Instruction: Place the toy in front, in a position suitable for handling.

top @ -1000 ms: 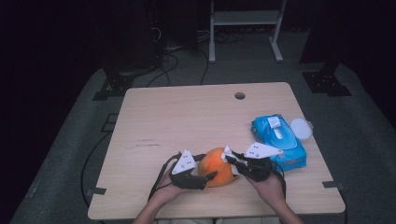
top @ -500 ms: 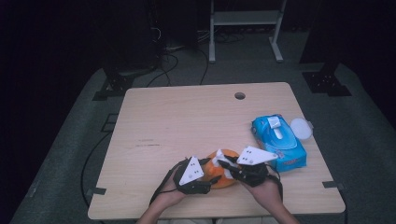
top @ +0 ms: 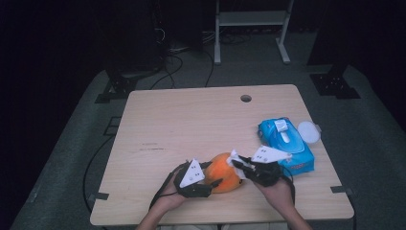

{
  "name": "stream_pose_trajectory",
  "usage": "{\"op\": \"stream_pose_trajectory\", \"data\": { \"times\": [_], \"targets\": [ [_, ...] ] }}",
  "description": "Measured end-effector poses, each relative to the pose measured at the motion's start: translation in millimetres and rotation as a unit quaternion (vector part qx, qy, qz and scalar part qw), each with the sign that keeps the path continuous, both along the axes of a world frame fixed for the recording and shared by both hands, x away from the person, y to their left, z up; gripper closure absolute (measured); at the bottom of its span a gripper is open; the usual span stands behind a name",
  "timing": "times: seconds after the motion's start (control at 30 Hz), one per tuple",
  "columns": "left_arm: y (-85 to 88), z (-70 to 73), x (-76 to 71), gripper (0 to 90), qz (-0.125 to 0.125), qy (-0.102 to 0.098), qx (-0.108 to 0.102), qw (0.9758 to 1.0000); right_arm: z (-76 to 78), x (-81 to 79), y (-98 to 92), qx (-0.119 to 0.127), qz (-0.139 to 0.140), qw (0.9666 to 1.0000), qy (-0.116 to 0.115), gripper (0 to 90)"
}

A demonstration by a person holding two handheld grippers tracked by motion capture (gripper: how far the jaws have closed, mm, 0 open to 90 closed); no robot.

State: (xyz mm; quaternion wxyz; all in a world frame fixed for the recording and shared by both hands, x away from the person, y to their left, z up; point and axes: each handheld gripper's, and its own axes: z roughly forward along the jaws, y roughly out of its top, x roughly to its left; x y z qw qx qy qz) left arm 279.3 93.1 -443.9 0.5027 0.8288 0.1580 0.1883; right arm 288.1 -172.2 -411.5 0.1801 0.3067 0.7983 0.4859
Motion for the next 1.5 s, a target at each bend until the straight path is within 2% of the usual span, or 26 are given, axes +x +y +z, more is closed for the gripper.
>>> {"op": "stream_pose_trajectory", "data": {
  "times": [0.03,0.1,0.17,0.2,0.33,0.4,0.43,0.5,0.53,0.6,0.67,0.73,0.77,0.87,0.93,1.03,1.1,1.13,1.23,1.27,1.3,1.33,1.37,1.43,1.47,1.5],
  "targets": [
    [4.5,-1.3,3.9,37.1,0.000,0.014,-0.012,0.9998,-4.8,5.4,-8.1,0.003,-0.010,0.9999,0.010,77.9],
    [4.3,-0.8,4.9,34.7,-0.005,0.023,-0.022,0.9995,-11.0,11.2,-16.3,0.026,-0.011,0.9989,0.037,77.9],
    [3.9,1.0,5.2,27.4,-0.006,0.031,-0.025,0.9992,-10.3,9.2,-11.4,0.013,-0.008,0.9995,0.029,77.9],
    [4.1,5.8,5.7,23.9,-0.008,0.035,-0.036,0.9987,-9.3,7.4,-7.8,0.004,-0.006,0.9998,0.020,77.9],
    [2.4,13.2,6.0,19.3,0.003,0.042,-0.061,0.9973,-3.4,-0.4,2.3,0.001,0.009,0.9999,0.005,77.9],
    [1.1,13.0,5.8,19.3,0.008,0.041,-0.053,0.9977,-1.3,-3.1,5.3,0.004,0.017,0.9998,0.002,77.9],
    [0.1,9.9,5.2,23.8,0.018,0.032,-0.039,0.9986,2.8,-9.5,11.1,0.005,0.038,0.9992,-0.004,77.9],
    [0.9,9.3,4.9,26.4,0.018,0.033,-0.040,0.9985,4.0,-11.7,13.3,0.001,0.042,0.9991,-0.008,77.9],
    [1.5,9.4,3.8,31.9,0.022,0.028,-0.033,0.9988,3.3,-10.5,12.0,0.002,0.039,0.9992,-0.007,77.9],
    [1.2,8.8,3.5,34.6,0.021,0.025,-0.031,0.9990,1.1,-6.8,8.1,0.011,0.033,0.9994,0.000,77.9],
    [0.6,6.6,4.3,34.9,0.023,0.025,-0.032,0.9989,-11.9,7.9,-8.2,0.031,0.004,0.9989,0.036,78.0],
    [1.7,6.4,5.0,34.9,0.024,0.026,-0.033,0.9988,-16.9,11.6,-12.3,0.019,-0.010,0.9990,0.039,78.0],
    [4.8,5.9,6.6,34.9,0.024,0.030,-0.037,0.9986,-27.0,18.9,-19.5,0.013,-0.026,0.9974,0.066,78.0],
    [6.3,5.3,6.8,34.9,0.023,0.034,-0.041,0.9983,-31.9,21.6,-21.2,0.027,-0.024,0.9960,0.082,77.9],
    [6.3,5.2,5.9,35.0,0.019,0.033,-0.041,0.9984,-25.8,20.2,-17.9,0.039,-0.018,0.9961,0.077,77.9],
    [-0.4,5.5,0.6,35.0,0.001,0.021,-0.033,0.9992,-7.6,9.6,-11.7,0.064,0.005,0.9966,0.052,77.9],
    [-3.5,5.4,-1.4,35.0,-0.002,0.020,-0.032,0.9993,-3.9,7.2,-10.9,0.074,0.015,0.9960,0.049,77.9],
    [-8.2,5.3,-4.4,35.0,-0.010,0.016,-0.029,0.9994,0.9,3.5,-7.3,0.073,0.027,0.9961,0.041,77.9],
    [-8.6,7.0,-4.9,33.9,-0.014,0.017,-0.024,0.9995,-1.0,3.1,-4.9,0.060,0.031,0.9969,0.041,77.9],
    [-3.8,12.7,-1.8,30.4,-0.018,0.024,-0.027,0.9992,-7.6,5.2,-5.4,0.063,0.035,0.9959,0.056,78.0],
    [-3.8,12.7,-1.8,27.2,-0.018,0.024,-0.027,0.9992,-7.6,5.2,-5.4,0.063,0.035,0.9959,0.056,78.0],
    [-0.5,16.2,0.7,27.2,-0.009,0.034,-0.034,0.9988,-9.4,5.2,-4.3,0.057,0.037,0.9960,0.058,78.0],
    [2.8,17.6,5.6,19.2,0.011,0.052,-0.041,0.9978,-9.7,3.4,-1.6,0.045,0.038,0.9969,0.051,78.0],
    [1.8,15.4,6.2,18.8,0.007,0.059,-0.037,0.9975,-9.0,3.2,-1.2,0.046,0.038,0.9968,0.054,78.0],
    [-0.9,12.2,6.4,18.8,0.001,0.066,-0.027,0.9975,-8.4,3.7,-0.9,0.048,0.037,0.9966,0.056,78.0],
    [-8.2,9.1,3.2,22.9,0.001,0.050,-0.005,0.9987,-8.5,5.0,-2.0,0.051,0.035,0.9965,0.057,77.9]
  ]
}}
